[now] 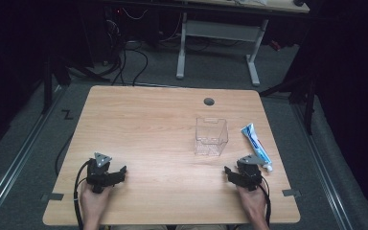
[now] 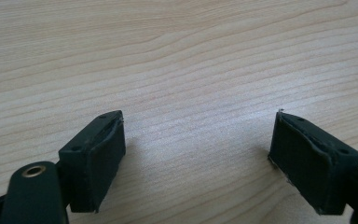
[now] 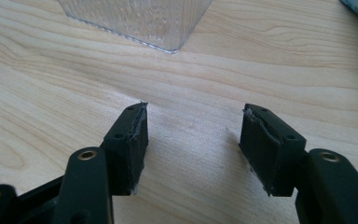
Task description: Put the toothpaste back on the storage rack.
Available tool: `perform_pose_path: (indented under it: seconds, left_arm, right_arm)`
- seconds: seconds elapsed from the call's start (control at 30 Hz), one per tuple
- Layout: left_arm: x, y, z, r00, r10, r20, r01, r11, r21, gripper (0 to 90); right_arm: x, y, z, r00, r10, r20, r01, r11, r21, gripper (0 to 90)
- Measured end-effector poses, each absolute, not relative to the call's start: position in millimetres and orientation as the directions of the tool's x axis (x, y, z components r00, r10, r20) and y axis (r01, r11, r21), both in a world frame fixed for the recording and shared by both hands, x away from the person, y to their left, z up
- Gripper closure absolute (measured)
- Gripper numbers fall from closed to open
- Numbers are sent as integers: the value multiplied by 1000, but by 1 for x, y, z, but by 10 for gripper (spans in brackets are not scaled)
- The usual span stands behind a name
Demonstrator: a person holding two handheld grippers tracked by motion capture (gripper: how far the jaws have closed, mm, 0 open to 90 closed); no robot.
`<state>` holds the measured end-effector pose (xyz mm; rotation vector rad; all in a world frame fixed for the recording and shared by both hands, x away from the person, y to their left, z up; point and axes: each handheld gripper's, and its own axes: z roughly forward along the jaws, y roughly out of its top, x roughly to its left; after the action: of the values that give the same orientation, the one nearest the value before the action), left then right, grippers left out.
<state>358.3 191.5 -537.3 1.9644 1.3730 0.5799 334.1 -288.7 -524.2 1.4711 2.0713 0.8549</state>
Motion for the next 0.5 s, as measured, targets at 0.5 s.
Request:
perform_pose_path:
  seconds: [0.5]
  left_arm:
    - [358, 191, -537, 350, 937, -14, 642, -229, 732, 182]
  right_arm:
    - [331, -303, -505, -339, 939, 49, 659, 200, 725, 425]
